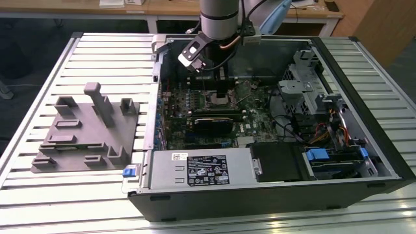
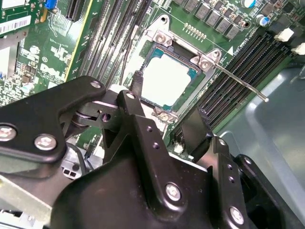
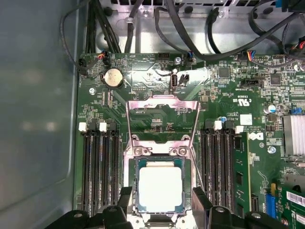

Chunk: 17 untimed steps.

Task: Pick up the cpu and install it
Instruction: 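Place the cpu into insertion slot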

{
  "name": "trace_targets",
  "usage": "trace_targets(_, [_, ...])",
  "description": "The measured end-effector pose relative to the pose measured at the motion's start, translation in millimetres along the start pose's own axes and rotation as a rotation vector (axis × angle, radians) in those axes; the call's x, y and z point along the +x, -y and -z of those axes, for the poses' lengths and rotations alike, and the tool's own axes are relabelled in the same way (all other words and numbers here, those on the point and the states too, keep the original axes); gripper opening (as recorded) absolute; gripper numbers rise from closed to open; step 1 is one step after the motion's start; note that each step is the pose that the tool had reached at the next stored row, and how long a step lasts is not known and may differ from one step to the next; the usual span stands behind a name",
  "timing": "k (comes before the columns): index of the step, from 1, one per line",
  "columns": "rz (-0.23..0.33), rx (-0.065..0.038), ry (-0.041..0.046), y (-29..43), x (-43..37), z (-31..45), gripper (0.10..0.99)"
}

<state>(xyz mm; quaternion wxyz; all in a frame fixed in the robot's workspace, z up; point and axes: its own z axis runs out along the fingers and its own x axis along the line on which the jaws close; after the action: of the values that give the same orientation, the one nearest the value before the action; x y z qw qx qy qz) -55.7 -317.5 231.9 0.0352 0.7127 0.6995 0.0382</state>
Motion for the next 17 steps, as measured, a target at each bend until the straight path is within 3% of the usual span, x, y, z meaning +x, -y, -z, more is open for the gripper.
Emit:
trace_targets(3, [0.000,0.000,0.0001,0.0,0.0,0.2,0.592])
trace_targets(4, [0.000,0.000,0.0001,0.0,0.0,0.3,0.529])
trace_targets(5, [0.000,0.000,0.0001,0.0,0.0,0.4,0.529])
trace_targets(7, [0.000,0.000,0.0001,0.0,0.0,0.5,0.412])
trace_targets(8, [0.000,0.000,0.0001,-0.1,0.0,0.6,0.412])
trace_targets(10, [0.000,0.000,0.0001,-0.1,0.0,0.7,0.294])
trace_targets(11, [0.000,0.000,0.0001,-0.1,0.0,0.8,0.294])
trace_targets(13, [0.000,0.000,0.0001,-0.1,0.0,0.9,0.176])
trace_targets(17, [0.000,0.000,0.0001,-0.1,0.0,1.1,0.106])
